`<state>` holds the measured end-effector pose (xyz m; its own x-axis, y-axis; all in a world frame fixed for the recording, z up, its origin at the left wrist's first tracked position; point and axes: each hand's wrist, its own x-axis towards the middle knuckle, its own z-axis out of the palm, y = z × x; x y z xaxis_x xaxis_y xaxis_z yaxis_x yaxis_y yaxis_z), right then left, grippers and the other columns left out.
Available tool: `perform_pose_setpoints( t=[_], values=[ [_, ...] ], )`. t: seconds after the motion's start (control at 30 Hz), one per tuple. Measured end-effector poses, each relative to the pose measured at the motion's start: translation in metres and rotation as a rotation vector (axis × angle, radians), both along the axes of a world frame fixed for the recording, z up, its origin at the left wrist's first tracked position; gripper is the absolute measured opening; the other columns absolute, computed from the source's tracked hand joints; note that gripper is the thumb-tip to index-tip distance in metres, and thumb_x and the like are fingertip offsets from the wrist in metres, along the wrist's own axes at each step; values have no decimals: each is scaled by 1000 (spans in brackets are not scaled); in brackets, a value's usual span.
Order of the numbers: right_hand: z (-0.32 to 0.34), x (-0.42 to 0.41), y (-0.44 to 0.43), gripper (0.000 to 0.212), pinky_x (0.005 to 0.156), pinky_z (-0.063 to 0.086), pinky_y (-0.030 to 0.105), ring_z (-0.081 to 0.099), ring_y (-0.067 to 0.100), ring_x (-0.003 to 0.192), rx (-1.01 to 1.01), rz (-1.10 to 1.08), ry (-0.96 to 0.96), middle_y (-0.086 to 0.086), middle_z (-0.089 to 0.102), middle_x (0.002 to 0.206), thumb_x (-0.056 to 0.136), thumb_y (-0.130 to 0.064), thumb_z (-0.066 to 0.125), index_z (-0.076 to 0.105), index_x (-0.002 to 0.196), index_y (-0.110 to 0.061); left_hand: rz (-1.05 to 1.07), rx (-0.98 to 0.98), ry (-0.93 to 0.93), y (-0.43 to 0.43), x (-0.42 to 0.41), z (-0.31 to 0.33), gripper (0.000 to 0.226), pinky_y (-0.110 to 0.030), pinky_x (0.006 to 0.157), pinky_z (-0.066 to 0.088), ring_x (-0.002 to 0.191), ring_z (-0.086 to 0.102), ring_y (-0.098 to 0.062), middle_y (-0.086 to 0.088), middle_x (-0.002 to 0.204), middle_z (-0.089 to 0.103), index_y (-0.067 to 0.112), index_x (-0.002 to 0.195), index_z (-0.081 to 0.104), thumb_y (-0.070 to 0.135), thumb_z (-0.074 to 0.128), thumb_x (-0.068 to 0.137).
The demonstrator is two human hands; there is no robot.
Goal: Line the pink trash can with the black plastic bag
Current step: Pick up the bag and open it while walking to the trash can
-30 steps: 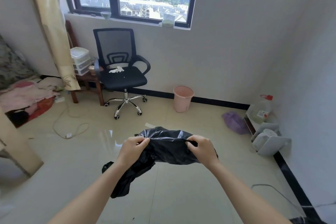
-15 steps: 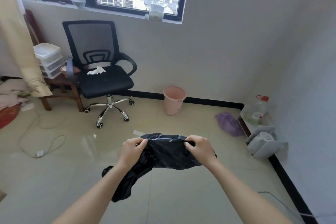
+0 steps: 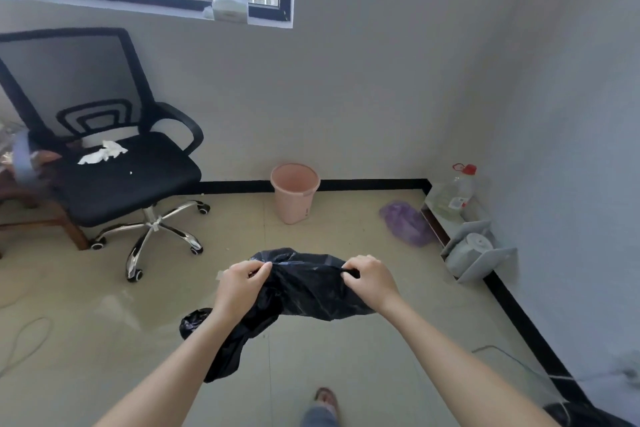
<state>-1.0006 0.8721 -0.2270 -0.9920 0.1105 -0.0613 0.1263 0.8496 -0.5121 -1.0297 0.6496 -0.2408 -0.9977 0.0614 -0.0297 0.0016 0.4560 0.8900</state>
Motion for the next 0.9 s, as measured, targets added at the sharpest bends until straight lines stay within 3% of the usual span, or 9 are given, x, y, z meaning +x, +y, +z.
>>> perform_pose_setpoints(
  t=[0.27, 0.33, 0.5, 0.63, 0.73, 0.9],
  values=[
    [-2, -125, 68, 19, 84, 44, 33, 55, 24, 102, -16, -6, 39, 8, 68, 105, 86, -15, 53, 67, 97, -10, -27, -73, 29, 62, -121, 12, 40, -23, 51, 30, 47, 39, -7, 11, 42, 44, 27, 50, 49, 19, 58, 88],
    [-2, -158, 81, 19, 85, 44, 34, 55, 24, 103, -17, 20, 35, 7, 69, 105, 86, -15, 53, 67, 97, -11, -1, -71, 21, 75, -152, 9, 41, -24, 49, 27, 43, 33, -7, 10, 35, 40, 22, 48, 48, 20, 58, 88],
    [-6, -211, 98, 17, 85, 44, 34, 55, 23, 101, -39, 25, 19, 6, 69, 103, 85, -13, 53, 68, 94, -11, 38, -87, 2, 91, -191, 0, 34, -21, 48, 26, 41, 33, -6, 8, 40, 38, 4, 59, 58, 20, 56, 89],
    [-27, -260, 102, 18, 85, 43, 32, 54, 22, 102, -45, 62, -48, 5, 69, 103, 85, -14, 53, 68, 95, -12, 66, -100, -74, 95, -231, -18, 41, -19, 48, 25, 41, 35, -5, 11, 34, 42, 21, 48, 49, 18, 56, 89],
    [-36, -305, 98, 19, 83, 40, 29, 53, 22, 105, -35, 95, -67, 5, 68, 106, 86, -16, 51, 67, 98, -12, 84, -117, -97, 93, -275, -23, 27, -25, 55, 33, 50, 42, -8, 10, 47, 50, 9, 66, 66, 19, 56, 89],
    [-39, -383, 93, 20, 82, 40, 29, 52, 22, 105, -13, 93, -84, 5, 67, 107, 86, -16, 50, 66, 97, -12, 62, -98, -136, 86, -352, -32, 24, -25, 53, 33, 47, 41, -7, 8, 47, 50, 10, 73, 70, 21, 56, 89]
  ],
)
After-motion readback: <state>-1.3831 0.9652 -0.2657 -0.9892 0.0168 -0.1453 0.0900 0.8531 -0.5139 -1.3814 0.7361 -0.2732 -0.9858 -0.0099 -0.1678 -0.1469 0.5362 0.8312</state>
